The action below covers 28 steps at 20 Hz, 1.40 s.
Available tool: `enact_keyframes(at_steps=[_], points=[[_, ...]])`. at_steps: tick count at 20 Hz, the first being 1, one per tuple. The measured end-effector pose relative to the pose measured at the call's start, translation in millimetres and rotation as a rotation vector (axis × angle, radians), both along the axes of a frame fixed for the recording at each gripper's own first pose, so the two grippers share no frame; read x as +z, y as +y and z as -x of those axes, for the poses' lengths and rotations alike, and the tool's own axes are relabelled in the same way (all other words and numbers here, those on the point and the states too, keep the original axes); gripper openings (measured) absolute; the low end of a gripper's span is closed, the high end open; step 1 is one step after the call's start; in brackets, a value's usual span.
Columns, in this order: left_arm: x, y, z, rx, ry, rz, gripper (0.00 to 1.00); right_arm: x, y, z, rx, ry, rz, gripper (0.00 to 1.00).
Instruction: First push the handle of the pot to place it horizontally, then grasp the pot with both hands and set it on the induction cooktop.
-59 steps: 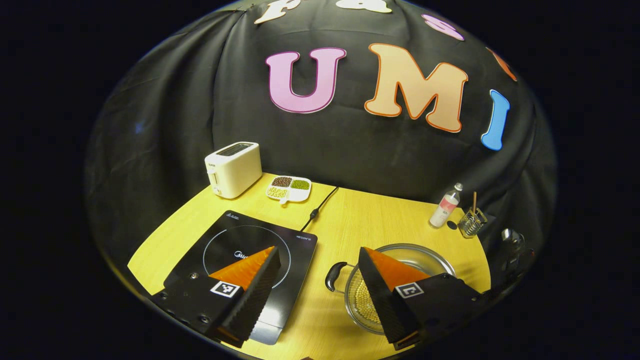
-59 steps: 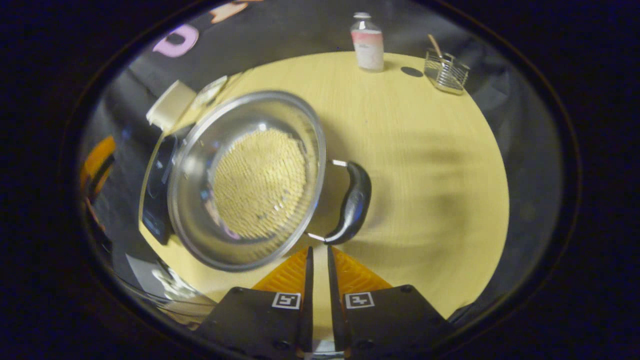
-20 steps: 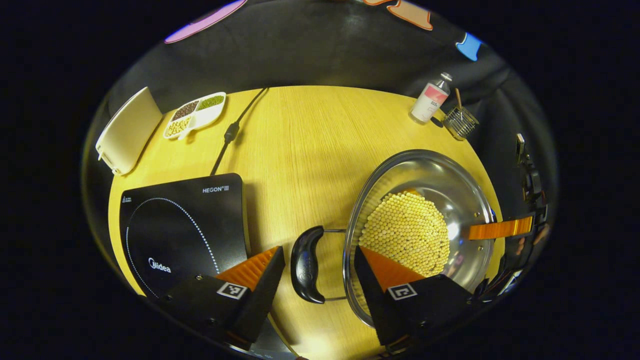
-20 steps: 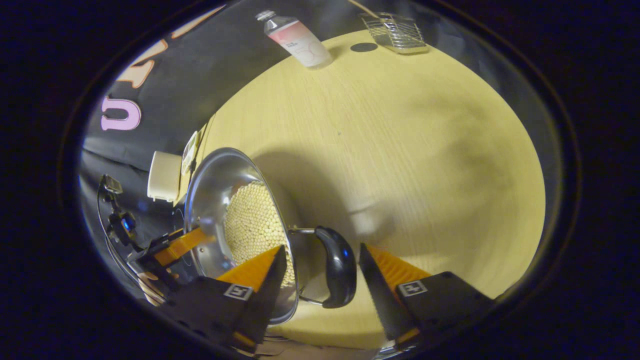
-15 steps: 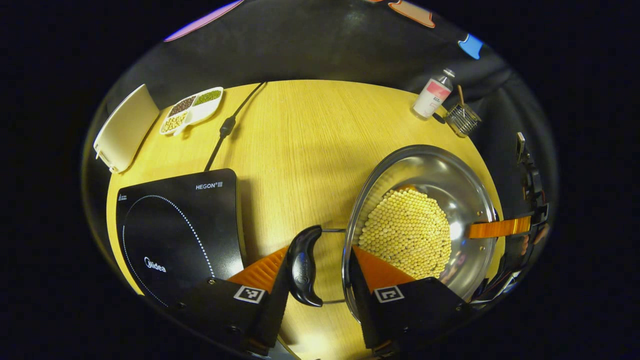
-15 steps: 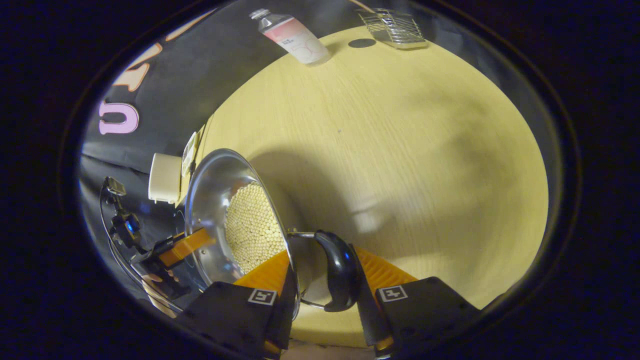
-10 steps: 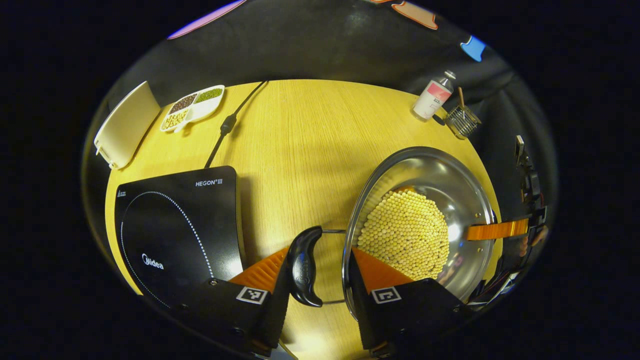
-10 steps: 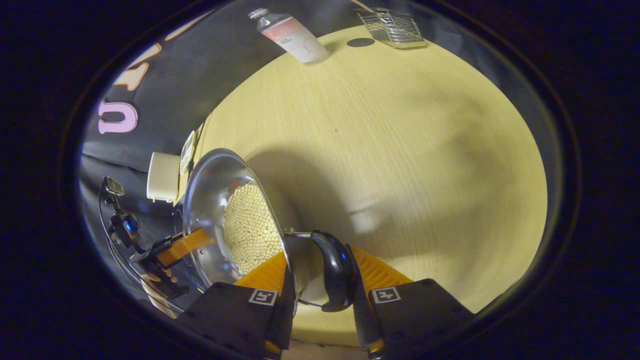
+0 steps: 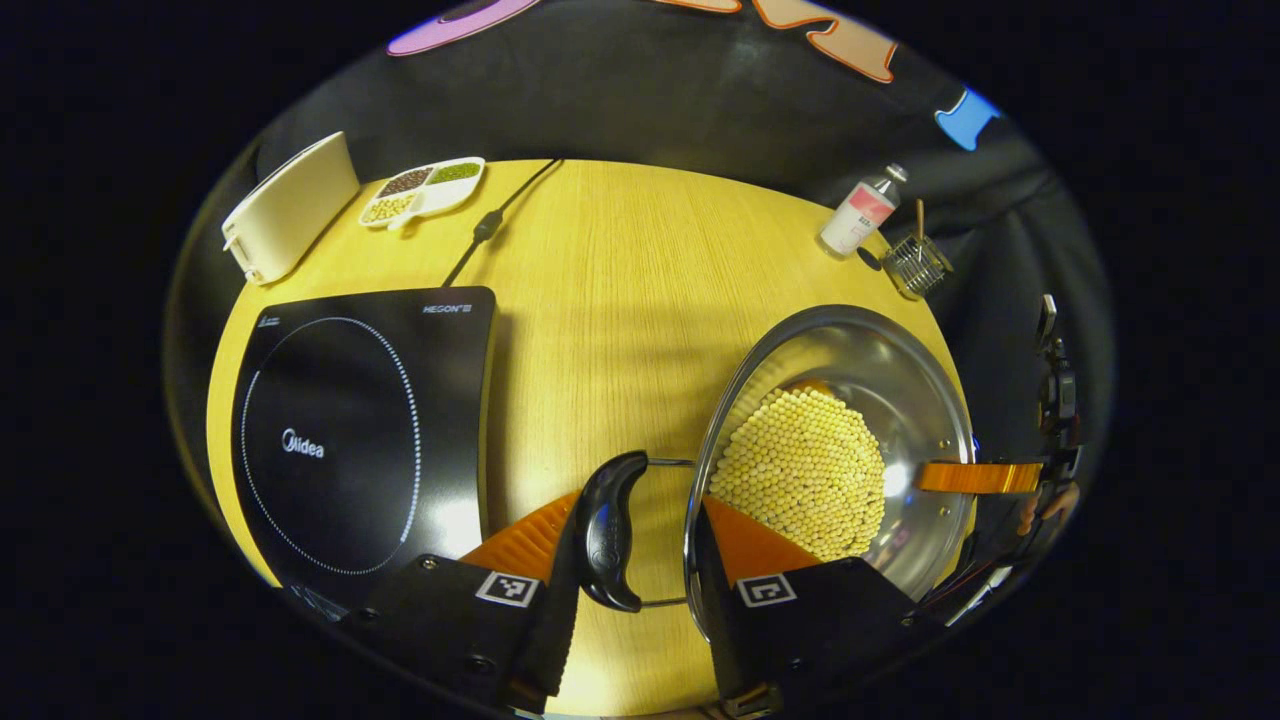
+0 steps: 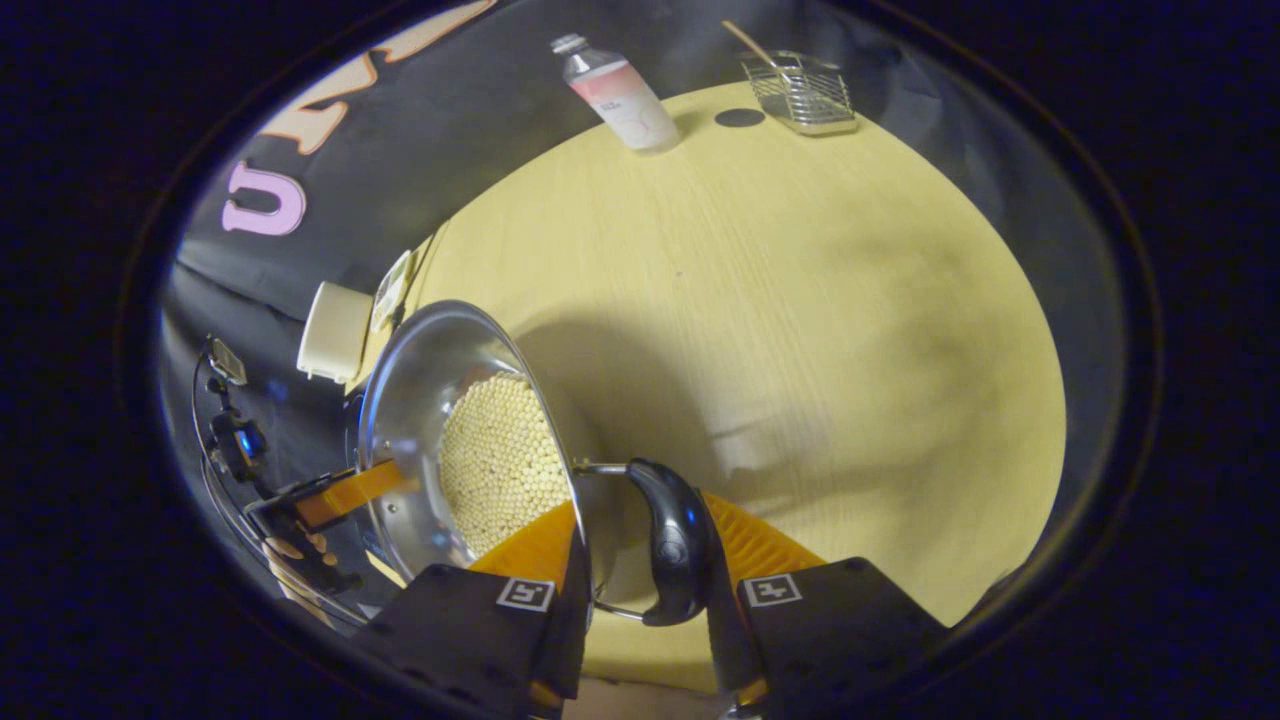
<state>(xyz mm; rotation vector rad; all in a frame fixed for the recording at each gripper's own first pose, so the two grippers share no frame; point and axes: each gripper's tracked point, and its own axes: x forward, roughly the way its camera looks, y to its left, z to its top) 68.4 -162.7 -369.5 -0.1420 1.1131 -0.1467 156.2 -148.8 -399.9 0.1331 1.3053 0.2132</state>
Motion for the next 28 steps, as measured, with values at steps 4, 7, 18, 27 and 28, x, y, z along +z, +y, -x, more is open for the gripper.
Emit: enact_keyframes(at_steps=[4, 7, 18, 27, 28], points=[[21, 13, 22, 0.029, -0.016, -0.007, 0.58, -3, 2, -2, 0.026, -0.029, 0.004, 0.54], [32, 32, 39, 0.044, -0.014, -0.019, 0.6, -5, 3, -4, 0.042, -0.047, 0.015, 0.54], [62, 165, 78, 0.032, -0.024, -0.008, 0.57, -10, 9, -2, 0.033, -0.078, 0.017, 0.54], [65, 291, 78, 0.028, -0.046, -0.054, 0.57, -7, 4, -5, 0.015, -0.072, 0.004, 0.47], [64, 302, 76, 0.029, -0.051, -0.058, 0.58, -7, 3, -6, 0.015, -0.073, 0.005, 0.47]])
